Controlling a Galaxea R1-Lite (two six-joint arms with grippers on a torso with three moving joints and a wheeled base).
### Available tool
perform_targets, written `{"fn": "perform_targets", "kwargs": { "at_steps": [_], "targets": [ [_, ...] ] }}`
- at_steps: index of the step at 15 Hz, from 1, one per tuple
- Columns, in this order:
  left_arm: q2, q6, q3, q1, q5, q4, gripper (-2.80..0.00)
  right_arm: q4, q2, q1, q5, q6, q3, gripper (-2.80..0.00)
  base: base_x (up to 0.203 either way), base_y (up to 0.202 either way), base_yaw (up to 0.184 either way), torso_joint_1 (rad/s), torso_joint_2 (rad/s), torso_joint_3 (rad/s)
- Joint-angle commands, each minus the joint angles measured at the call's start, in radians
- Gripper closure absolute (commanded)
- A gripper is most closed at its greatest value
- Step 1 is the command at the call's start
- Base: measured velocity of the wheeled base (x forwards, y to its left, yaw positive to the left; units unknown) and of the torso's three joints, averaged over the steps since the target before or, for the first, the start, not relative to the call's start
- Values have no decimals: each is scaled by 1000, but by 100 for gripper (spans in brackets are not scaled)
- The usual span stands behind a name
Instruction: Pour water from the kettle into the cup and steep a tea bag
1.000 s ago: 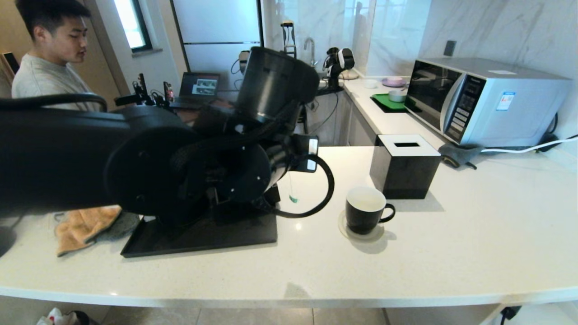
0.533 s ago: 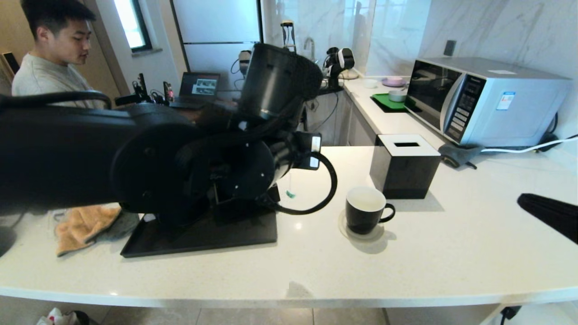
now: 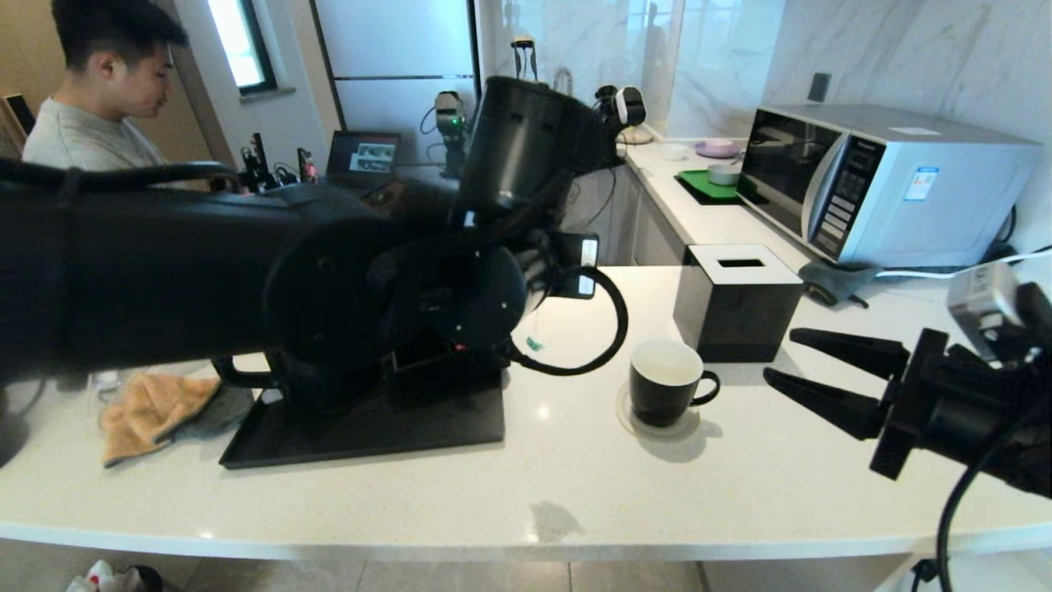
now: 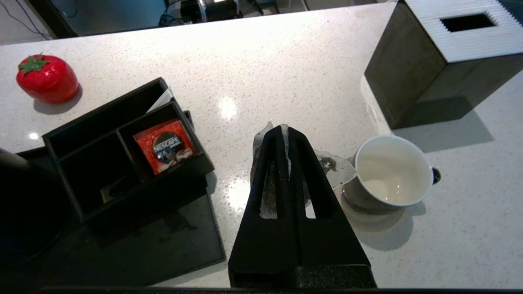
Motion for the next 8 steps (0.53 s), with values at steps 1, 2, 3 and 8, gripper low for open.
{"fn": "perform_targets", "kwargs": {
  "at_steps": [1, 2, 3, 8],
  "targets": [
    [42, -2, -43, 0, 3, 1, 0, -81, 124, 16, 4, 7, -13, -280, 0, 0, 0, 0, 0, 0],
    [60, -3, -72, 0, 4, 1, 0, -93, 149, 22, 5, 13, -35, -280, 0, 0, 0, 0, 0, 0],
    [79, -3, -94, 0, 5, 1, 0, -98, 179, 27, 5, 14, -59, -280, 0, 0, 0, 0, 0, 0],
    [128, -8, -150, 13, 5, -1, 0, -114, 315, 79, 7, 42, -187, -280, 0, 0, 0, 0, 0, 0]
  ]
}}
